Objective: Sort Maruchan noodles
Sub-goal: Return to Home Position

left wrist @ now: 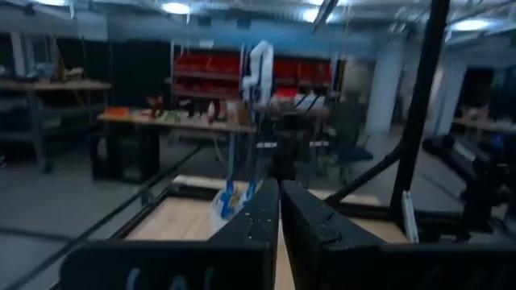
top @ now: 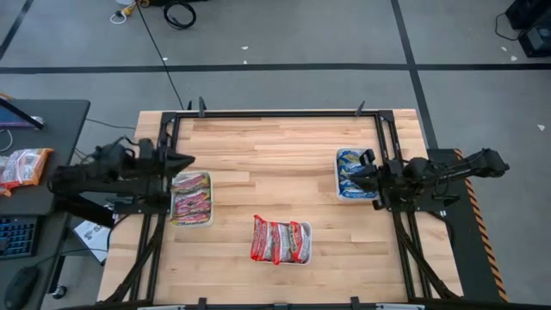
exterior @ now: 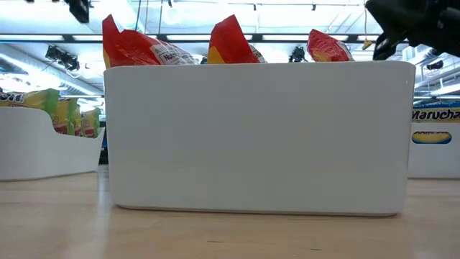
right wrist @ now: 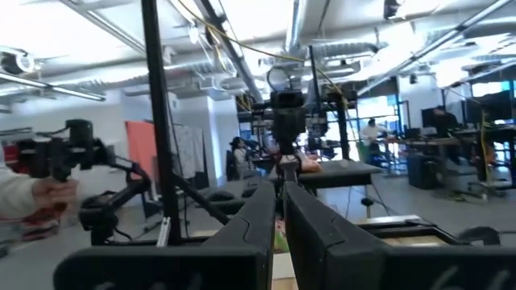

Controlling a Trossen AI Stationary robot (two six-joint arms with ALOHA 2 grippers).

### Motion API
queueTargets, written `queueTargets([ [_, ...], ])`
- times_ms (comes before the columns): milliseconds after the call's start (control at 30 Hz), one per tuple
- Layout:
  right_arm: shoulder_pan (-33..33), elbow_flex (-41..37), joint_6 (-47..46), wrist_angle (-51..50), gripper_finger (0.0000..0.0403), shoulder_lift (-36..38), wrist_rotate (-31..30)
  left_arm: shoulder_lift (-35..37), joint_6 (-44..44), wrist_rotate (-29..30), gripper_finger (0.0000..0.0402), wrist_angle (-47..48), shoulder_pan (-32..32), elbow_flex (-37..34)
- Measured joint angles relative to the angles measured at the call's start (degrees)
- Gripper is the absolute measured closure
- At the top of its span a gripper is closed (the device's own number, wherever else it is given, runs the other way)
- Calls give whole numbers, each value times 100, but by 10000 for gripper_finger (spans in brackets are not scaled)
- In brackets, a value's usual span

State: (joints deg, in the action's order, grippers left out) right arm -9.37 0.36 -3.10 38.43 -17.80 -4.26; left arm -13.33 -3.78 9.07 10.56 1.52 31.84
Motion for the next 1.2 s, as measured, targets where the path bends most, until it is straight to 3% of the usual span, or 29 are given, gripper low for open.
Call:
queueTargets([
  [167, -4, 0, -14, -74, 368, 279, 119, 604, -70, -36, 379, -1484, 2, -1457],
  [367, 9, 0, -163, -478, 368, 507, 33, 751, -476, -383, 379, -3514, 4, -3130],
  [533, 12, 0, -505, -1022, 368, 522, -58, 707, -825, -137, 379, -2063, -9, -3137],
  [733, 12, 0, -558, -1342, 368, 513, -332, 711, -489, 394, 379, -1717, -11, -3137],
  [867, 35, 0, -619, -1308, 368, 658, -490, 709, -2, -77, 379, -1585, -11, -3137],
  [1033, 97, 0, -740, -1838, 368, 1378, -92, 711, -10, -765, 379, -1245, -9, -3137],
  [1100, 95, 1, -742, -2135, 368, 1790, -29, 708, -35, -825, 379, -1250, -9, -3137],
  [1200, 95, 48, -814, -2627, 368, 1769, -85, 710, 21, -847, 379, -1275, -11, -3139],
])
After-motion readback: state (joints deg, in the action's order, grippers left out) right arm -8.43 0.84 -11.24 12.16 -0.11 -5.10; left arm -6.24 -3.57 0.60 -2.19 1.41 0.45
